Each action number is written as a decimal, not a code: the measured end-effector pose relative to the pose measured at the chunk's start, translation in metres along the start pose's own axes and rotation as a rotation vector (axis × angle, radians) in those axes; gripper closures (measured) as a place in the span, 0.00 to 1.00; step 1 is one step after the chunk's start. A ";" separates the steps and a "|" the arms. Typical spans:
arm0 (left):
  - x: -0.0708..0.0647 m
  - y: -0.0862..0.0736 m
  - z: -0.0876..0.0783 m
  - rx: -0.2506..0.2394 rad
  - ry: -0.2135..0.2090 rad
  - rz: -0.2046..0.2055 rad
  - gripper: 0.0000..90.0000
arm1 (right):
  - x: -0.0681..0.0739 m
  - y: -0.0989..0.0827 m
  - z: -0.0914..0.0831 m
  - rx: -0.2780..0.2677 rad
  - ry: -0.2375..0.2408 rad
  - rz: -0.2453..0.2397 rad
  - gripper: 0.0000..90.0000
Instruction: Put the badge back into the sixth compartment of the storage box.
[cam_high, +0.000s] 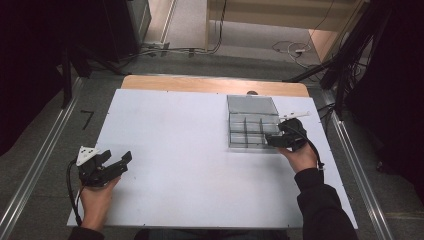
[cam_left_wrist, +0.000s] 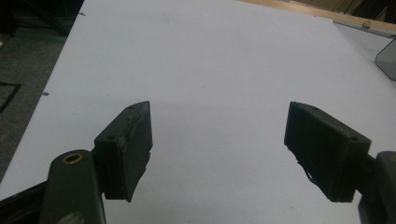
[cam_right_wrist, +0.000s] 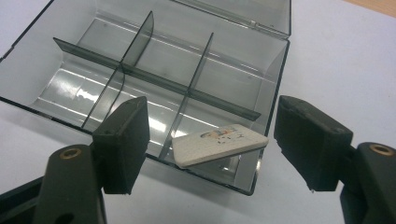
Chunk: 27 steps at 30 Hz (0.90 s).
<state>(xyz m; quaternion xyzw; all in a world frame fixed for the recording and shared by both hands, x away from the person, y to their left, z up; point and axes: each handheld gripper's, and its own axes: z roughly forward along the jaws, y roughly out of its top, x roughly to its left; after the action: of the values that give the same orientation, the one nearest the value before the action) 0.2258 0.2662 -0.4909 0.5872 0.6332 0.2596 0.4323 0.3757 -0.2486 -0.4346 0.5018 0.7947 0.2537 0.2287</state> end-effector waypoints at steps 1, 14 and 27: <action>0.000 0.000 0.000 0.000 0.000 0.000 0.26 | 0.000 0.000 0.000 -0.002 0.003 0.003 0.28; 0.000 0.000 0.000 0.000 0.000 -0.002 0.26 | -0.001 0.001 -0.001 -0.011 0.019 0.017 0.28; 0.000 0.000 0.000 0.000 0.000 -0.002 0.26 | -0.001 0.001 -0.001 -0.020 0.037 0.036 0.28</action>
<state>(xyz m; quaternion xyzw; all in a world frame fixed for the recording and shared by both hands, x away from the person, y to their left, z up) 0.2258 0.2661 -0.4912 0.5864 0.6338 0.2590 0.4327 0.3763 -0.2494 -0.4331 0.5089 0.7871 0.2749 0.2143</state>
